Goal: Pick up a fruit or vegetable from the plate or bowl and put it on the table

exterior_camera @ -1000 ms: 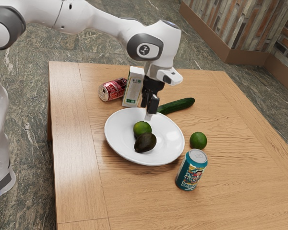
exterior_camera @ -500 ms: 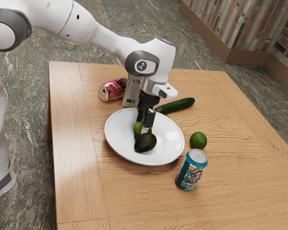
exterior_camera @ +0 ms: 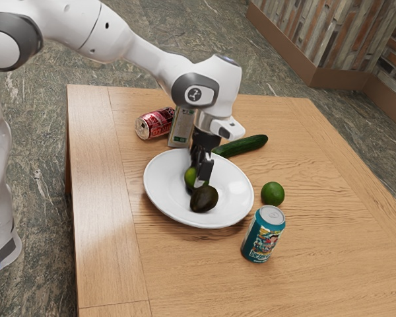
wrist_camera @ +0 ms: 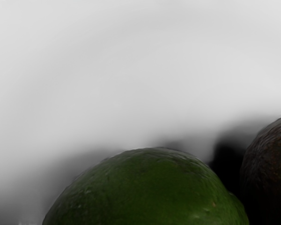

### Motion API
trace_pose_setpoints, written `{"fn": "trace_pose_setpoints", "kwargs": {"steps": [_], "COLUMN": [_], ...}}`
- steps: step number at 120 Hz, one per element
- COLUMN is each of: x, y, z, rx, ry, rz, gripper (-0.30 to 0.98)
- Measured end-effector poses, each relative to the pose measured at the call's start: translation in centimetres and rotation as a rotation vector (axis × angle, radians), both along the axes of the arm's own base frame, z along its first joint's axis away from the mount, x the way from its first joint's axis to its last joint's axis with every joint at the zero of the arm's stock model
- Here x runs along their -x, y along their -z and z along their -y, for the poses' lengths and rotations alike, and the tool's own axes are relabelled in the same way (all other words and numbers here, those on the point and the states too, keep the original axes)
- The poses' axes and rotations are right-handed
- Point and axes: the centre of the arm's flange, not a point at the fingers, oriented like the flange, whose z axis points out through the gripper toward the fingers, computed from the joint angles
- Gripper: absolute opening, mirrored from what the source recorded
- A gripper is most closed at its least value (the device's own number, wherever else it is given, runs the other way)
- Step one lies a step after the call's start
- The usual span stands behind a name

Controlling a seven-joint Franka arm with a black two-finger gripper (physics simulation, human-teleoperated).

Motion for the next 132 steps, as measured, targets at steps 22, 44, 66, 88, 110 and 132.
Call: {"fn": "trace_pose_setpoints", "kwargs": {"steps": [22, 44, 66, 88, 110, 132], "x": [-1.8, -9.3, -13.3, -15.2, -15.2, -15.2], "y": [-12.2, -14.8, -10.4, -8.5, -8.1, -8.0], "z": [0.0, -2.0, -6.1, -5.8, -5.8, -5.7], "rx": [-0.107, -0.188, -0.152, -0.113, -0.100, -0.093], "ry": [0.048, 0.071, 0.078, 0.132, 0.169, 0.201], "rz": [0.172, 0.150, 0.060, 0.039, 0.029, 0.026], "gripper": [0.40, 0.35, 0.36, 0.36, 0.57, 0.66]}}
